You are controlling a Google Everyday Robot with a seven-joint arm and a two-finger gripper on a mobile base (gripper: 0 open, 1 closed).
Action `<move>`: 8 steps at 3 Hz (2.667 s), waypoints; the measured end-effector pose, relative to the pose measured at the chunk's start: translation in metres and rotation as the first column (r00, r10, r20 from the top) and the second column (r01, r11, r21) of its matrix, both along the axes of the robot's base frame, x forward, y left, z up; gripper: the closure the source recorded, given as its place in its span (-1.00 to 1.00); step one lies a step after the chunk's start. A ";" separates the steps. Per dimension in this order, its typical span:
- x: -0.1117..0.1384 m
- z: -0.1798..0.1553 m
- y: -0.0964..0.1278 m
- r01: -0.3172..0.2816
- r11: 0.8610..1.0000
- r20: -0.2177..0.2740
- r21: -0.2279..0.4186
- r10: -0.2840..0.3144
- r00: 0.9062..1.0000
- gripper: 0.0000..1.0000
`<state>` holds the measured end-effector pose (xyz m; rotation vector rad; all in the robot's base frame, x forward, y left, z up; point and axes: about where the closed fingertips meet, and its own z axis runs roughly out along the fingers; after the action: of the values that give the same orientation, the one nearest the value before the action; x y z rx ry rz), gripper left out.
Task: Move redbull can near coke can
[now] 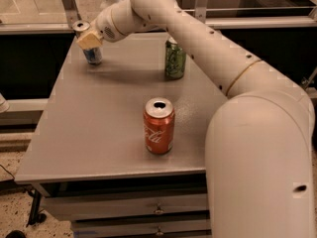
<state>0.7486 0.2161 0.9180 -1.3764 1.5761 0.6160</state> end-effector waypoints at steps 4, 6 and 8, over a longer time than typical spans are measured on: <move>-0.101 0.012 -0.206 0.336 0.937 -0.119 0.095 -0.324 0.938 1.00; -0.149 -0.007 -0.312 0.496 0.868 -0.176 0.020 -0.486 0.856 1.00; -0.206 0.007 -0.355 0.554 0.832 -0.168 0.027 -0.542 0.823 1.00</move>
Offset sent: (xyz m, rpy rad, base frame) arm -0.0810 -0.1542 0.0437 0.1118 0.0149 -0.2041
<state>0.5428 -0.1392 0.9247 -0.7633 1.9441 0.4220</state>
